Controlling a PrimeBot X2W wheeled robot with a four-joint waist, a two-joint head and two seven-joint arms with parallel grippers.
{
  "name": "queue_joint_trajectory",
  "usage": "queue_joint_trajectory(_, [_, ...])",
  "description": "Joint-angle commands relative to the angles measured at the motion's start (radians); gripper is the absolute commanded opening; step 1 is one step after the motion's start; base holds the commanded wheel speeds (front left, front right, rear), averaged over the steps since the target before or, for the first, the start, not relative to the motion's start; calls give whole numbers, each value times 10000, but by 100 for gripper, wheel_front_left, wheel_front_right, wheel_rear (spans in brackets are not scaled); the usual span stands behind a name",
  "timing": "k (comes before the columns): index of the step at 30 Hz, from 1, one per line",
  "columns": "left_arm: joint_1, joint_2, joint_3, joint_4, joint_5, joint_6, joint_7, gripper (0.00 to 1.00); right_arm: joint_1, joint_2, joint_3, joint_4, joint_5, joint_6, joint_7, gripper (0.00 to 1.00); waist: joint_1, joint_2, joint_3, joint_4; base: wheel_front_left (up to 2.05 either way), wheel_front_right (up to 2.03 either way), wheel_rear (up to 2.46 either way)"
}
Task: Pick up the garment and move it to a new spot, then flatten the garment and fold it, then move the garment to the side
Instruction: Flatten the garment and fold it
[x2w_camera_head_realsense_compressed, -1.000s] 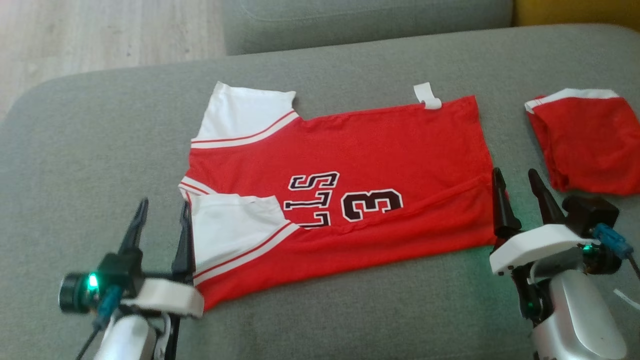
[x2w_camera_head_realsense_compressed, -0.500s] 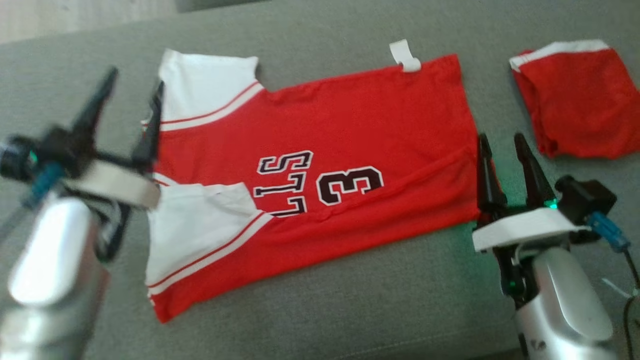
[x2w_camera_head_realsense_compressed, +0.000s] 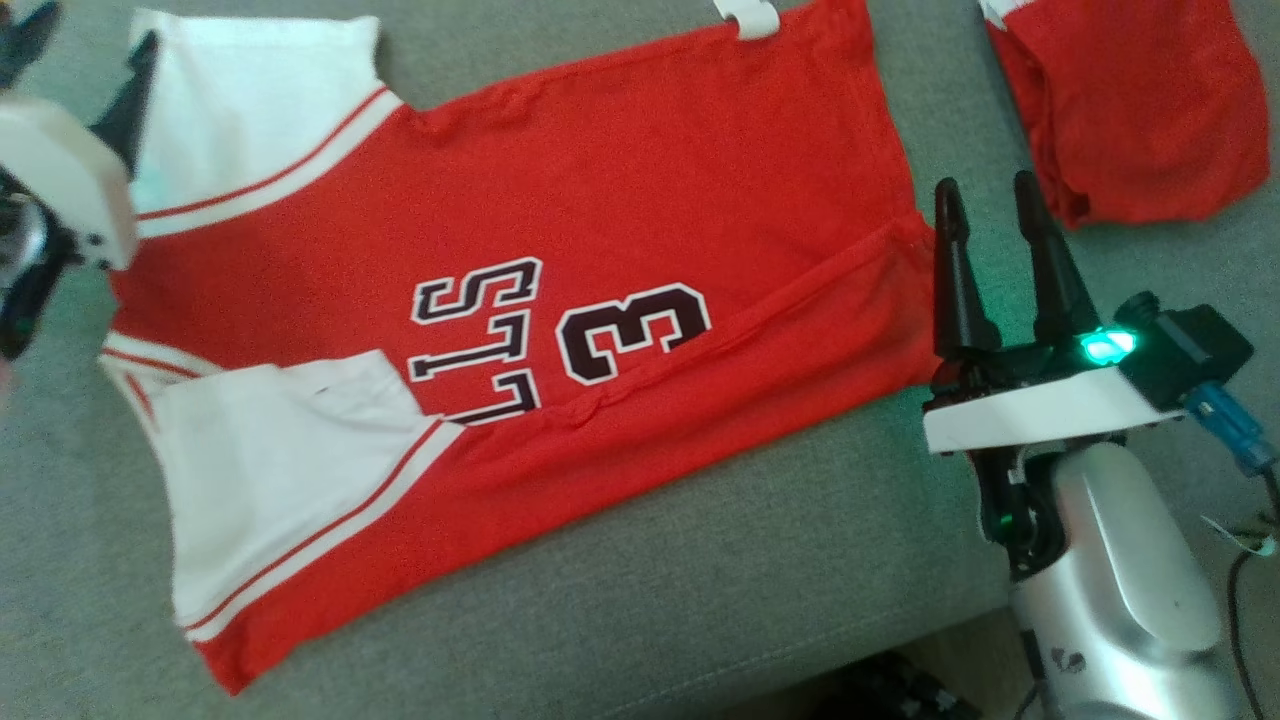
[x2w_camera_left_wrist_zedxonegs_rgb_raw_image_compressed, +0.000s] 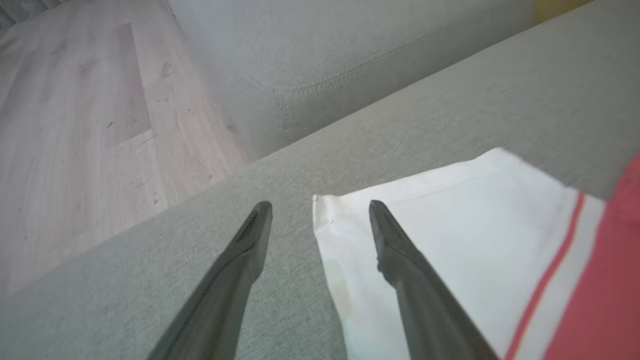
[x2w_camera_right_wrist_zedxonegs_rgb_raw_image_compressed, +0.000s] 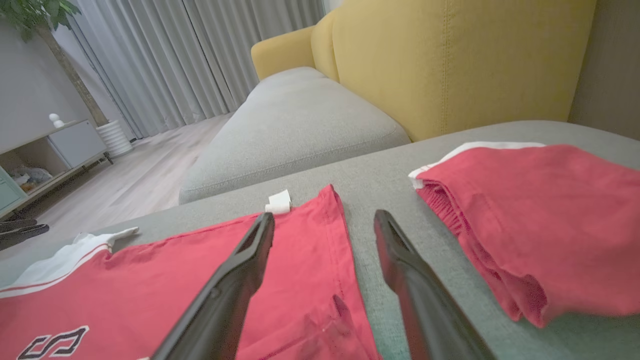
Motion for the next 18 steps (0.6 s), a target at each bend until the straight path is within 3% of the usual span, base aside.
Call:
queue_joint_trajectory(1, [-566,828,70,12,-203,20,208,100,-11,-35,266,-373,46,-9,-103,100,-3,0,449,-384,0,0,0])
queue_joint_trajectory(7, [-1151,1516,-931,390,-1157,19,676,100,85,-35,397,-558,182,-9,-105,100,-3,0,908,-671,0,0,0])
queue_joint_trajectory(16, [-1838,1657,-1914,1066,-2017,18,898,100,10,-35,460,-533,273,-9,-106,100,-3,0,1226,-882,0,0,0])
queue_joint_trajectory(17, [-1868,1635,-2001,1097,-2163,18,962,90,-2,-35,448,-523,263,-9,-106,100,-3,0,1229,-886,0,0,0])
queue_joint_trajectory(18, [-1893,1611,-2065,1115,-2331,18,986,21,-15,-35,427,-509,252,-9,-106,100,-3,0,1222,-882,0,0,0])
